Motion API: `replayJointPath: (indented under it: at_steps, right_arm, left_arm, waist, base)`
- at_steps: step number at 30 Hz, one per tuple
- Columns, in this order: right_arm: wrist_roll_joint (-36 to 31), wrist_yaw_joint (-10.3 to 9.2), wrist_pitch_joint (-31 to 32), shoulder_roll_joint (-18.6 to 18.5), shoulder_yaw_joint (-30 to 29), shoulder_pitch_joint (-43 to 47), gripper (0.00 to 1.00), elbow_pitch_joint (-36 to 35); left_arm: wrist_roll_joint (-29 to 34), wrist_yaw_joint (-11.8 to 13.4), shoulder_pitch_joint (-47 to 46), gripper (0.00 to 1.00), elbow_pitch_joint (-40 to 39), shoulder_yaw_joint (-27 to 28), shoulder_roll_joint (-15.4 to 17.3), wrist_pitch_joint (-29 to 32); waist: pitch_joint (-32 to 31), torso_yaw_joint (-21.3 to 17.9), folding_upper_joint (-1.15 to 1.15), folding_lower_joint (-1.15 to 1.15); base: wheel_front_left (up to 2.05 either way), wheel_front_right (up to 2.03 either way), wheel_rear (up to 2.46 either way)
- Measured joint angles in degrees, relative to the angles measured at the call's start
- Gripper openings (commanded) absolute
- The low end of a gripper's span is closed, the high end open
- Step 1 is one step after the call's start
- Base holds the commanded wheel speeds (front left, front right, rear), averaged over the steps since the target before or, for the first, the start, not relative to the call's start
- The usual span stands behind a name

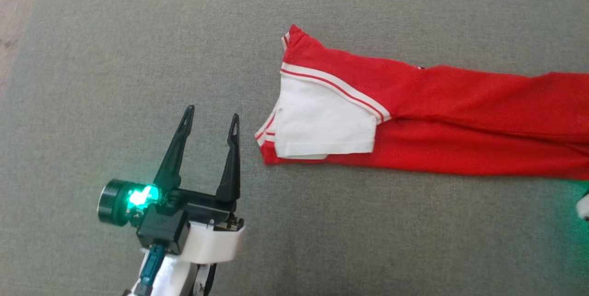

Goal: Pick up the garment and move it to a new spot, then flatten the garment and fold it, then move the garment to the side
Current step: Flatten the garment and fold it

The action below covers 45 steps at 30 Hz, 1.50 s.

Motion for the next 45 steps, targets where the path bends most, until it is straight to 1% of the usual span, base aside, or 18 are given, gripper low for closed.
replayJointPath:
  at_steps: [2, 6, 9, 12, 18, 19, 23, 24, 27, 29, 32, 34, 35, 38, 40, 41, 42, 45]
  right_arm:
    - [0.0, 0.0, -0.8, -0.7, -0.6, 0.1, 0.0, -0.8]
    - [0.0, 0.0, -1.8, -3.5, -1.0, 0.2, 0.0, -3.4]
    - [0.2, 0.0, -2.3, -4.9, 0.8, 0.7, 0.0, -7.0]
    - [0.7, 0.0, -3.0, -4.9, 3.4, 0.7, 0.0, -11.3]
    - [0.5, 0.0, -2.9, -4.4, 10.9, 0.4, 0.0, -22.6]
    - [0.3, -0.01, -2.8, -3.7, 13.7, -0.2, 0.0, -25.2]
    - [-0.6, -0.01, -1.6, -2.7, 21.1, -2.1, 0.0, -28.1]
    - [-1.0, -0.01, -1.1, -2.1, 25.2, -3.1, 0.0, -28.5]
    - [-1.5, -0.01, -0.5, -1.7, 31.2, -4.1, 0.0, -28.4]
    - [-1.5, 0.0, -0.4, -1.5, 35.0, -4.7, 0.0, -27.2]
    - [-1.4, 0.0, -1.0, -0.1, 39.2, -5.5, 0.0, -22.9]
    - [-1.4, -0.01, -2.2, 1.6, 41.4, -6.0, 0.0, -19.0]
    - [-1.4, -0.01, -2.2, 1.6, 41.4, -6.0, 0.0, -19.0]
    - [-1.2, 0.0, -4.5, 3.9, 44.8, -7.3, 0.0, -12.6]
    - [-1.2, -0.01, -6.1, 4.7, 47.0, -8.3, 0.0, -8.2]
    - [-2.1, -0.01, -7.3, 4.9, 49.5, -9.2, 0.0, -4.4]
    - [-2.2, -0.01, -7.5, 5.2, 50.6, -9.5, 1.0, -2.9]
    - [-2.2, -0.01, -9.9, 5.5, 51.8, -9.5, 1.0, -1.2]
  left_arm:
    - [0.5, -0.6, 0.5, 1.0, 0.0, 1.0, -0.5, 0.0]
    - [1.5, -1.8, 1.4, 1.0, 0.0, 2.6, -1.3, 0.0]
    - [2.2, -2.8, 1.7, 1.0, 0.2, 3.4, -1.7, 0.0]
    - [2.9, -3.8, 1.8, 1.0, 0.3, 4.0, -2.3, 0.0]
    - [3.5, -5.2, 1.9, 1.0, 1.0, 5.0, -3.2, 0.0]
    - [3.8, -5.7, 2.1, 1.0, 1.2, 5.3, -3.5, 0.0]
    - [4.0, -6.3, 2.8, 1.0, 1.6, 5.8, -4.5, 0.0]
    - [4.0, -6.9, 3.0, 1.0, 2.0, 5.8, -4.9, 0.0]
    - [4.6, -7.3, 3.0, 1.0, 2.1, 6.2, -5.4, 0.0]
    - [4.9, -7.3, 3.0, 1.0, 2.1, 6.6, -5.7, 0.0]
    - [4.9, -7.8, 3.0, 1.0, 2.2, 6.9, -6.1, 0.0]
    - [4.9, -8.2, 3.0, 1.0, 2.3, 7.0, -6.5, 0.0]
    - [4.9, -8.2, 3.0, 1.0, 2.3, 7.0, -6.5, 0.0]
    - [4.9, -8.7, 3.0, 1.0, 2.5, 7.1, -6.9, 0.0]
    - [4.9, -8.8, 3.0, 1.0, 2.7, 7.1, -7.2, 0.0]
    - [4.9, -9.0, 3.0, 1.0, 3.0, 7.1, -7.4, 0.0]
    - [4.9, -9.2, 3.0, 1.0, 3.0, 7.2, -7.5, 0.0]
    - [4.9, -9.2, 3.0, 1.0, 3.0, 8.1, -7.6, 0.0]
  waist:
    - [-0.2, -0.3, 0.0, 0.0]
    - [-0.5, -0.9, 0.0, 0.0]
    - [-0.9, -1.2, 0.0, 0.0]
    - [-1.4, -1.3, 0.0, 0.0]
    - [-2.4, -0.7, 0.0, 0.0]
    - [-2.7, -0.3, 0.0, 0.0]
    - [-3.0, 0.7, 0.0, 0.0]
    - [-3.1, 1.3, 0.0, 0.0]
    - [-3.1, 2.3, 0.0, 0.0]
    - [-3.0, 3.0, 0.0, -0.01]
    - [-2.7, 3.9, 0.0, 0.0]
    - [-2.4, 4.6, 0.0, -0.01]
    - [-2.4, 4.6, 0.0, -0.01]
    - [-2.0, 5.6, 0.0, 0.0]
    - [-1.7, 6.2, 0.0, 0.0]
    - [-1.5, 6.8, 0.0, 0.0]
    - [-1.4, 7.0, 0.0, 0.0]
    - [-1.6, 7.3, 0.0, 0.0]
  base:
    - [0.0, 0.0, 0.0]
    - [0.0, 0.0, 0.0]
    - [0.0, 0.0, 0.0]
    - [0.0, 0.0, 0.0]
    - [0.0, 0.0, 0.0]
    - [0.0, 0.0, 0.0]
    - [0.0, 0.0, 0.0]
    - [0.0, 0.0, 0.0]
    - [0.0, 0.0, 0.0]
    - [0.0, 0.0, 0.0]
    - [0.0, 0.0, 0.0]
    - [0.0, 0.0, 0.0]
    - [0.0, 0.0, 0.0]
    - [0.0, 0.0, 0.0]
    - [0.0, 0.0, 0.0]
    - [0.0, 0.0, 0.0]
    - [0.0, 0.0, 0.0]
    - [0.0, 0.0, 0.0]
